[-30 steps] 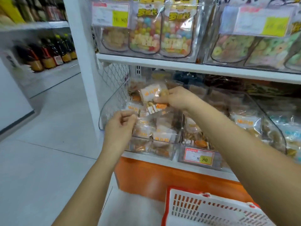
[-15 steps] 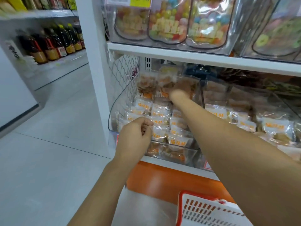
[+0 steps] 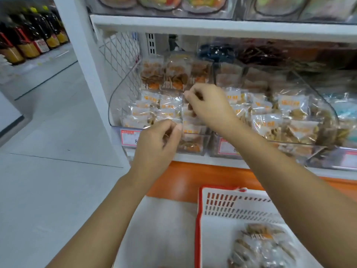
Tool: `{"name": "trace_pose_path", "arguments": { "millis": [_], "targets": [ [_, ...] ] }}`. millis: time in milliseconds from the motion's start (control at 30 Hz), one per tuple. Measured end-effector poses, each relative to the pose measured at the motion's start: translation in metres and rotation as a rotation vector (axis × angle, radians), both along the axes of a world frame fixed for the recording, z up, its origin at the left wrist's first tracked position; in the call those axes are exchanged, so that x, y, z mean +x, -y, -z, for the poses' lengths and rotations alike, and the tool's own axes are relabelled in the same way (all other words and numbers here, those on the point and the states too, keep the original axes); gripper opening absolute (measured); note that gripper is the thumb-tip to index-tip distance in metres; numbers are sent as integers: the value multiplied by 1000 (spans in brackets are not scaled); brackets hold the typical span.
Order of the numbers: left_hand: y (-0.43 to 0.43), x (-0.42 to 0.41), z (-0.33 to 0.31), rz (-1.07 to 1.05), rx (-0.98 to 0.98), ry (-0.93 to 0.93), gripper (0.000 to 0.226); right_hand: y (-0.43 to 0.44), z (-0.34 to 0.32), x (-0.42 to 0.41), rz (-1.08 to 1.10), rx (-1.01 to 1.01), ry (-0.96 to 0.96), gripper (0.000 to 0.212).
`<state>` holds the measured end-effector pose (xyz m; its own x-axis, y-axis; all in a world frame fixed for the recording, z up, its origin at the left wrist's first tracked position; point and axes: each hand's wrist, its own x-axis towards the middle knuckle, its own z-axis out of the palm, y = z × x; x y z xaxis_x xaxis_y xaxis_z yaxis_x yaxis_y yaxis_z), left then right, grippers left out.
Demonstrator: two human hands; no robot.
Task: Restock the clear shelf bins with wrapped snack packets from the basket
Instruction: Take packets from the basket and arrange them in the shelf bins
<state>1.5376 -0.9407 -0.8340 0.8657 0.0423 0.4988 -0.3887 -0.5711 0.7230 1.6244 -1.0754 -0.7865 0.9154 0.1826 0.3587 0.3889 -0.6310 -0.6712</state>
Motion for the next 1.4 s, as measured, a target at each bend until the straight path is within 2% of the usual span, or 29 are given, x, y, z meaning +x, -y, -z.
{"name": "trace_pose_path", "arguments": {
  "millis": [100,200,300,400,433,467,533,667,767,867,933,1000,1067,1133,1200,1233,1300,1333,1400],
  "targets": [
    [19,-13,15,107,226,-193,35,43,33,-78,-76,7,159,32],
    [36,-25,40,233,520,-573,31,86,100,-127,-75,-49,34,33],
    [58,-42,58,387,709,-792,28,127,188,-149,-46,-230,-288,32],
    [78,-55,75,521,786,-961,33,160,257,-167,23,-389,-676,14],
    [81,-57,82,581,837,-999,38,166,276,-173,34,-429,-792,15],
    [83,-60,90,627,898,-1047,37,170,293,-180,27,-458,-890,27],
    [86,-62,104,655,1006,-1120,25,168,322,-194,-39,-454,-1030,47],
    [95,-60,114,580,1044,-1175,34,141,353,-217,-108,-392,-1199,66],
    [92,-57,119,626,1048,-1176,34,129,365,-224,-97,-409,-1165,54],
    [87,-53,122,618,1013,-1181,39,126,359,-220,-18,-257,-1147,41],
    [86,-51,121,603,990,-1175,39,127,340,-211,7,-218,-1132,41],
    [85,-47,113,553,883,-1158,33,129,308,-198,30,-153,-1051,43],
    [87,-44,98,474,623,-1242,35,136,263,-182,60,-99,-853,34],
    [89,-42,77,397,255,-1481,58,144,209,-170,73,-102,-564,25],
    [92,-39,60,411,-118,-1553,78,150,163,-164,48,-104,-224,22],
    [95,-37,51,431,-302,-1505,79,152,144,-162,25,-115,-46,22],
    [100,-35,34,443,-639,-1328,65,151,116,-158,-42,-160,263,19],
    [102,-35,26,429,-754,-1242,55,149,105,-157,-87,-182,380,18],
    [101,-38,16,388,-858,-1142,38,145,87,-158,-159,-226,521,17]
  ]
}}
